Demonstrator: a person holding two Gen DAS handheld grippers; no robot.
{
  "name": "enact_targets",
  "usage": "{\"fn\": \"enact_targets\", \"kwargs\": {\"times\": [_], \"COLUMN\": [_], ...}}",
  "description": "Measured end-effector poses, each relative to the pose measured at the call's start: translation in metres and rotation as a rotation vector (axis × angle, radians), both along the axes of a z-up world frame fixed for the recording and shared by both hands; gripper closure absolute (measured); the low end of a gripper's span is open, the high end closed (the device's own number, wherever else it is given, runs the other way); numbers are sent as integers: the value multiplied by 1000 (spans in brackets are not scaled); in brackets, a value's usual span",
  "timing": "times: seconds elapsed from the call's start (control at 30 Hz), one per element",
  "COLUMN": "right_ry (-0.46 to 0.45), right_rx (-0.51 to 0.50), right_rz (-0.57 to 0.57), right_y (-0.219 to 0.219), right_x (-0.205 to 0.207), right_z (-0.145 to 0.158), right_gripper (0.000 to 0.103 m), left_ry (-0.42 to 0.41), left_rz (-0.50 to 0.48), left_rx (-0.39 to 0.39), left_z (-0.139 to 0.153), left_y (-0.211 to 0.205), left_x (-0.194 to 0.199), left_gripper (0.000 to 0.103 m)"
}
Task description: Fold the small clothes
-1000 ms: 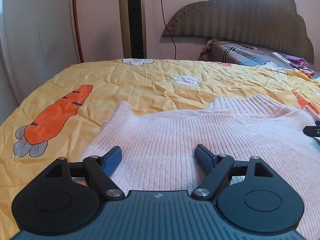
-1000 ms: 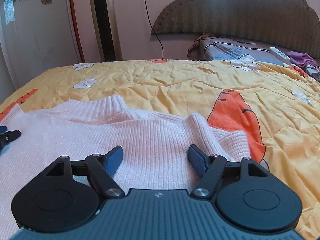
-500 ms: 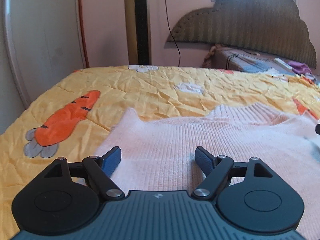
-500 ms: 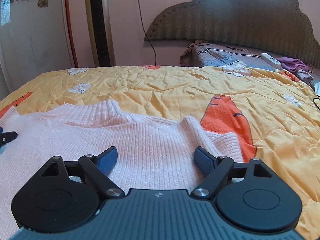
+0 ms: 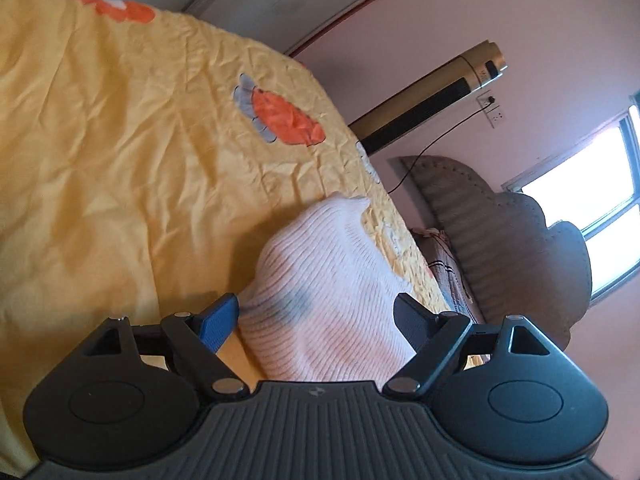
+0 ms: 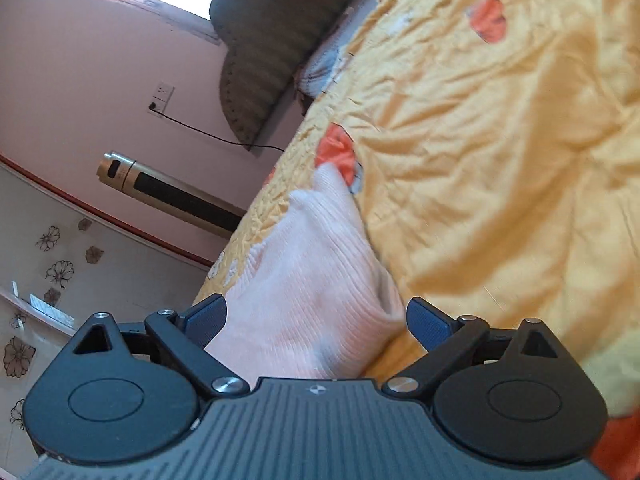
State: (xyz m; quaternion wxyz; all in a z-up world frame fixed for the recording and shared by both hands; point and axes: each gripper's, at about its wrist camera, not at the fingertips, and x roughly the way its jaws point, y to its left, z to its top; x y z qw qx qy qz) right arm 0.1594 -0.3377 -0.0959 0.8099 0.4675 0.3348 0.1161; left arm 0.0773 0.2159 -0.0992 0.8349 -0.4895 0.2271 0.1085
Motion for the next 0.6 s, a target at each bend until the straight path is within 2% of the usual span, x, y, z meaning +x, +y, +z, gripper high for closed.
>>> {"fn": "enact_targets", "kwargs": {"times": [0.1, 0.2, 0.27, 0.3, 0.47, 0.5, 0.53, 0.57, 0.6], "right_ry": [32, 28, 31, 32, 35, 41, 40, 46, 53], "right_rx": [-11, -20, -2, -6, -18, -42, -62, -100, -144], "right_rz": [32, 35, 33, 29, 22, 17, 12, 12, 14], "right_y": [9, 14, 15, 17, 30, 36, 40, 46, 51], "right_x": [-8, -7, 0, 4, 28, 33, 36, 39, 43], "right_z": [-12, -14, -16, -15, -14, -14, -13, -12, -11], "right_gripper": [8, 8, 8, 8, 8, 11, 13, 24, 37], "left_ry": [40, 30, 8, 12, 36, 36, 48, 80, 103], "left_rz": [-18, -15, -20, -24, -15, -17, -27, -36, -41], "left_rx": [-67, -60, -70, -66, -15, -4, -1, -5, -24], "left_z": [-13, -15, -17, -16, -12, -12, -14, -17, -22], "left_y": [0, -2, -3, -3, -9, -11, -11, -11, -8], "left_x": [7, 17, 27, 33, 50, 50, 52, 54, 56], "left_gripper": [18, 17, 6, 5, 6, 14, 38, 67, 74]}}
